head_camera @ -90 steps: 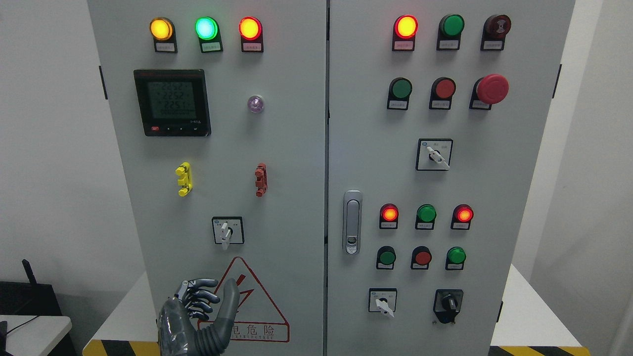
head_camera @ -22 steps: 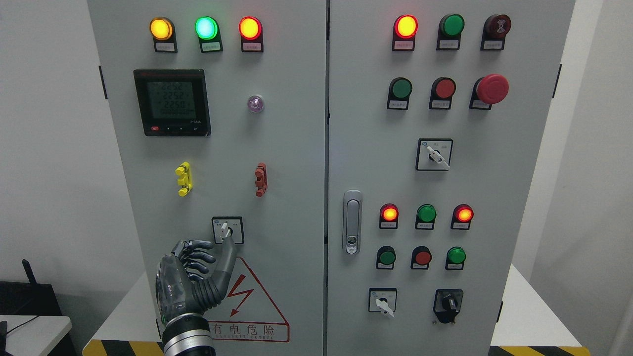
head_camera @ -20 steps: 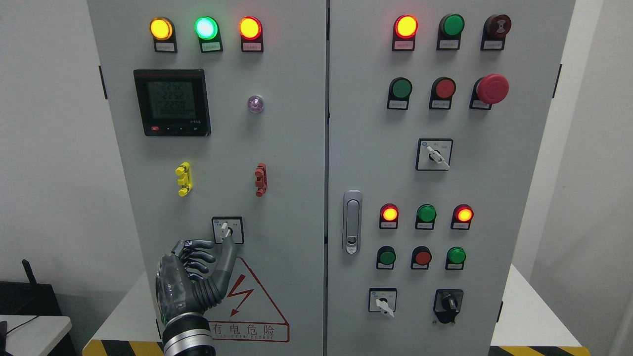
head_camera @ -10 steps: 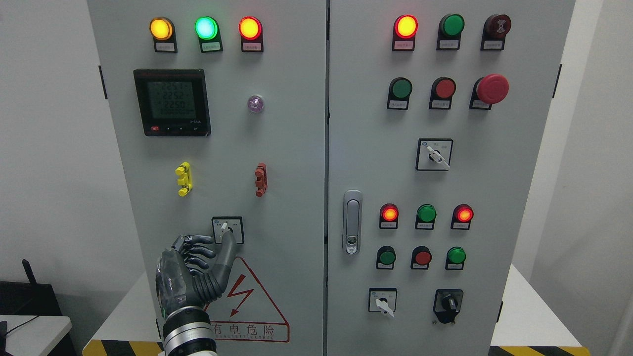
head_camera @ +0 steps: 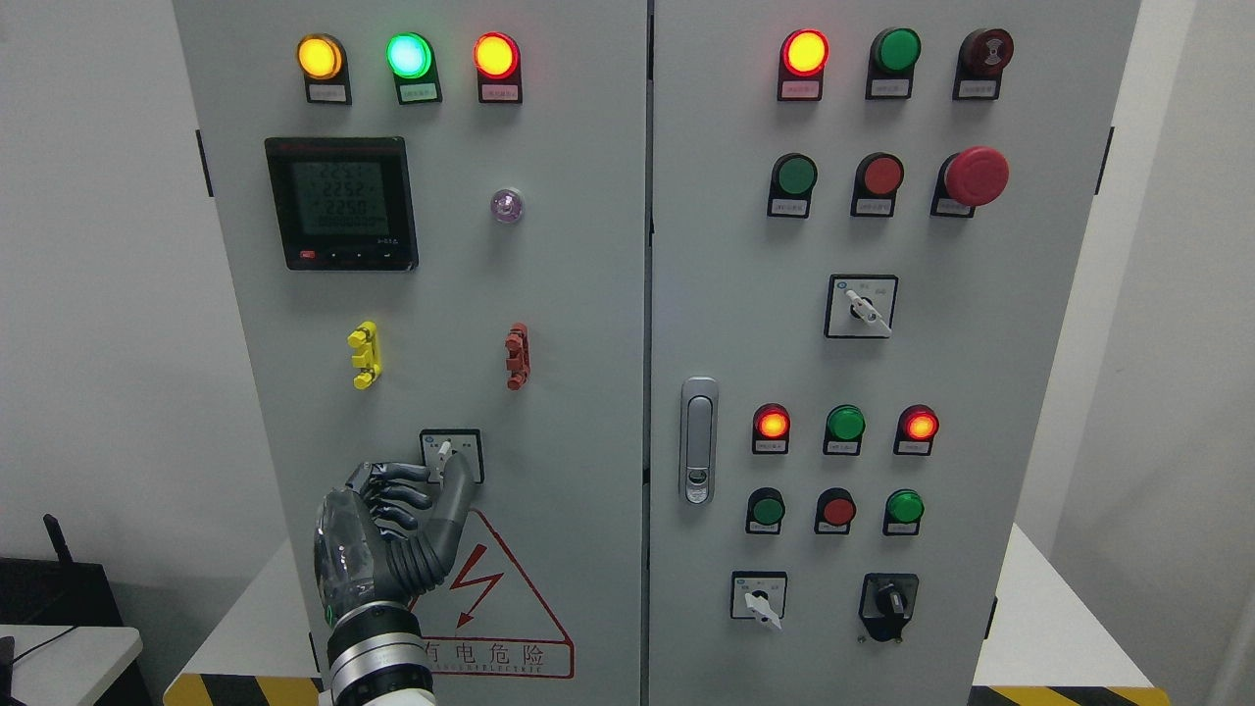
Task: Turn on light switch 1
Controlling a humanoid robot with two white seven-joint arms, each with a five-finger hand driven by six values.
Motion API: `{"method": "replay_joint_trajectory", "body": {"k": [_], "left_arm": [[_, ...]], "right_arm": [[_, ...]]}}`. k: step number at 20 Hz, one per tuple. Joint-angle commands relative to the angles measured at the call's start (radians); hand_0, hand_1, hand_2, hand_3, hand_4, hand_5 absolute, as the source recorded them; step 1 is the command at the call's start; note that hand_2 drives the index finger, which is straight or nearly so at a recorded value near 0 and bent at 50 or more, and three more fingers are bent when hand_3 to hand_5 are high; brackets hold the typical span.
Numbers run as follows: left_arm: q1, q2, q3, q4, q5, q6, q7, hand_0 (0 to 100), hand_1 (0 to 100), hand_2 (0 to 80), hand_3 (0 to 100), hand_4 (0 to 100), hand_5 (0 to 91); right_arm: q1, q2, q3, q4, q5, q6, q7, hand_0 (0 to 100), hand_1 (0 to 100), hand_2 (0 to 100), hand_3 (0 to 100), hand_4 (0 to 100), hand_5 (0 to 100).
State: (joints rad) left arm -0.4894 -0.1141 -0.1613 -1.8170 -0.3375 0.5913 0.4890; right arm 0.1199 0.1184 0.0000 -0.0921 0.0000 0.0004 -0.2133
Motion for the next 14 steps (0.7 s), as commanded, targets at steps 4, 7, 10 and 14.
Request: {"method": "replay_joint_trajectory", "body": {"k": [4, 7, 10, 14], "left_arm": [[-0.001, 0.001, -0.007, 0.004, 0.000, 0.010, 0.000, 18, 55, 54.5, 77, 82, 74.8], [-0.001, 0.001, -0.009, 0.004, 0.000, 0.022, 0.000, 18, 54, 54.7, 77, 82, 74.8], [-0.001, -0.001, -0.009, 0.004, 0.000, 0.025, 0.000, 18, 54, 54.9, 78, 82, 74.9], [-0.006, 0.001, -0.009, 0.004, 0.000, 0.033, -0.001, 18, 53, 55.2, 78, 82, 74.7]], "right_arm": [[0.000, 0.001, 0.023, 0.000, 0.005, 0.000, 0.000, 12, 39, 0, 0, 0, 0], [0.000, 0.001, 0.023, 0.000, 0.005, 0.000, 0.000, 12, 39, 0, 0, 0, 0], [0.000, 0.000, 0.023, 0.000, 0.005, 0.000, 0.000, 12, 39, 0, 0, 0, 0], [0.000, 0.000, 0.023, 0.000, 0.005, 0.000, 0.000, 12, 39, 0, 0, 0, 0]]}}
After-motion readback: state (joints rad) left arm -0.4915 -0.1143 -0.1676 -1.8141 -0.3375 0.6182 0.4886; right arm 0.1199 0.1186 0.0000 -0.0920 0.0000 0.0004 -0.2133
